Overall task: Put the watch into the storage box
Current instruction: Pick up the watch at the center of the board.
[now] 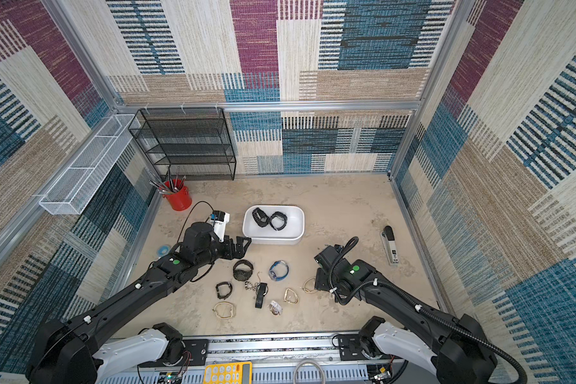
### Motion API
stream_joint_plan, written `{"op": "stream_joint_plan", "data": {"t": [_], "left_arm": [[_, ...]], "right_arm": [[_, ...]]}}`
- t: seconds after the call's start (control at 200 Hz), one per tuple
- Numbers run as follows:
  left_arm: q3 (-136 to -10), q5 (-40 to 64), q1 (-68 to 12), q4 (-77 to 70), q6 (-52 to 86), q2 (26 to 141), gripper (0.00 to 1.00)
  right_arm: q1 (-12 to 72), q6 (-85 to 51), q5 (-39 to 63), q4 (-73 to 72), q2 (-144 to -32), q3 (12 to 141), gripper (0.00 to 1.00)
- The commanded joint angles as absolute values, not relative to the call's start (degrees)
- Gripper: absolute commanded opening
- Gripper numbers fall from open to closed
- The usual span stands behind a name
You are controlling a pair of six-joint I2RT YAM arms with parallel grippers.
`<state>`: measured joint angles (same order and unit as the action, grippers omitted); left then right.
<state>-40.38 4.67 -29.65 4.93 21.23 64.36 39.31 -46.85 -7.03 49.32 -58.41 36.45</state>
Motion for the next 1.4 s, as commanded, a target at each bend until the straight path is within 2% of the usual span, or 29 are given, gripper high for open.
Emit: {"op": "stream_joint_plan", "data": {"t": [0.0,0.846,1.001,1.112,1.307,1.392], "left_arm": [[-40.17,4.47,-29.62,3.11,19.43,64.12,0.99],[-39.95,4.49,-29.62,4.40,18.72,62.13,0.99],[-40.04,4.88,-29.62,4.43,18.81,61.98,0.99],[-39.99,4.66,-29.62,4.75,18.80,61.62,0.99],[-40.19,4.94,-29.62,5.63,19.40,61.38,0.99],[-38.81,4.76,-29.62,6.24,20.52,59.97,0.98]], "right_arm": [[39.54,-49.64,-6.90,51.03,-57.96,35.92,0.71],[39.73,-51.03,-7.36,38.89,-67.94,30.15,0.40],[39.73,-51.04,-8.24,37.65,-68.11,29.71,0.27],[39.73,-51.18,-8.94,37.18,-68.68,29.96,0.25],[39.73,-50.71,-10.57,37.08,-68.63,31.74,0.02],[39.73,-50.31,-12.19,37.79,-68.40,33.10,0.01]]}}
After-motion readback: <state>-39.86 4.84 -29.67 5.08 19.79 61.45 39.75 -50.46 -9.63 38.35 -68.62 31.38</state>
